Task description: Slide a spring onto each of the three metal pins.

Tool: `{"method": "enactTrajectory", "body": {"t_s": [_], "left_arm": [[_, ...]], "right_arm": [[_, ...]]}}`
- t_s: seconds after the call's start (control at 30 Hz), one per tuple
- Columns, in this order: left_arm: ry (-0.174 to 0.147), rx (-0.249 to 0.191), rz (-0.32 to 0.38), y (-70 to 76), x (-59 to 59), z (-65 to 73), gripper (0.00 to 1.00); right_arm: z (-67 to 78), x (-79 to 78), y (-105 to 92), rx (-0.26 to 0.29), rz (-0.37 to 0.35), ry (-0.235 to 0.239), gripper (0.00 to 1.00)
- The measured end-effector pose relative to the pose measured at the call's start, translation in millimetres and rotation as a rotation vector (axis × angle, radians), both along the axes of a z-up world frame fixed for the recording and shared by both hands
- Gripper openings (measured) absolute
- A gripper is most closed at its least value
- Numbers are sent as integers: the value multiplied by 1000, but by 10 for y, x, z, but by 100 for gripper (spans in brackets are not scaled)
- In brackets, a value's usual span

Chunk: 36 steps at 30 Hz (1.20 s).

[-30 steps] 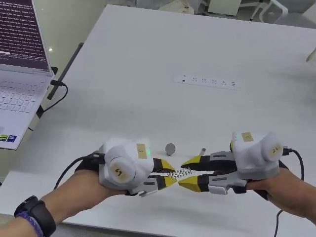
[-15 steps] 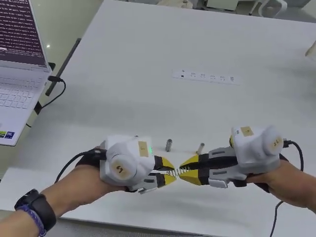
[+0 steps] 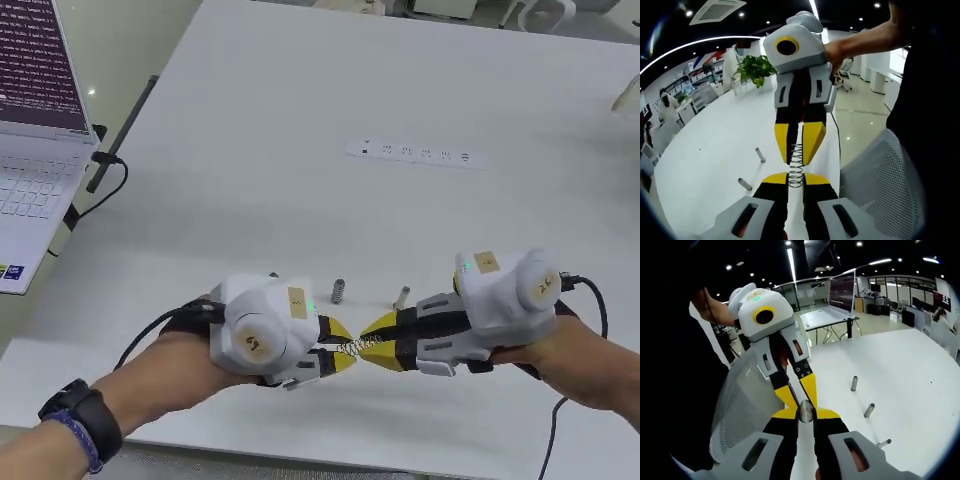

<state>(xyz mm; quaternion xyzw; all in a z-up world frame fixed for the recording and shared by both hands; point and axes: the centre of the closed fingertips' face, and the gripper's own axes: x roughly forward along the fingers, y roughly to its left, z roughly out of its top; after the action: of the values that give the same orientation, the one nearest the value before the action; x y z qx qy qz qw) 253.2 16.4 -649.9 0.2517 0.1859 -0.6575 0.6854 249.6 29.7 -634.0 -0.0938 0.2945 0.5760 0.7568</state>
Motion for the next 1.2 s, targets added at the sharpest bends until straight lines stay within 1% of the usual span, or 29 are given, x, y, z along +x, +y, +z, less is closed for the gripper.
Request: {"method": "enactTrajectory", "body": {"t_s": [0.13,0.23,0.27,0.33,0.4,0.53,0.63,0.8,0.9,1.0,1.2], "left_arm": [[-5,6,2,-45,13,-17,2],[3,0,-2,-66,6,-5,2],[7,-5,-3,-78,6,0,2],[18,-18,-4,-102,2,18,2],[23,-27,-5,-120,3,30,2],[46,-57,1,-162,10,74,2],[56,-73,-1,-191,-3,96,2],[67,-87,-3,-212,-17,126,2],[68,-86,-5,-207,-22,127,2],[71,-86,-7,-199,-28,129,2],[75,-82,-11,-191,-34,125,2]], "right_arm": [[3,17,-15,-36,11,-16,8],[18,10,-30,-80,40,-36,8],[23,5,-42,-100,54,-45,8],[32,6,-59,-125,72,-53,8],[43,12,-71,-140,83,-58,8],[93,8,-78,-183,124,-82,9],[91,-6,-88,-235,177,-100,9],[64,-19,-94,-297,236,-121,9],[62,-25,-89,-315,259,-128,9],[37,-37,-104,-345,292,-133,9],[30,-43,-105,-360,315,-137,9]]}}
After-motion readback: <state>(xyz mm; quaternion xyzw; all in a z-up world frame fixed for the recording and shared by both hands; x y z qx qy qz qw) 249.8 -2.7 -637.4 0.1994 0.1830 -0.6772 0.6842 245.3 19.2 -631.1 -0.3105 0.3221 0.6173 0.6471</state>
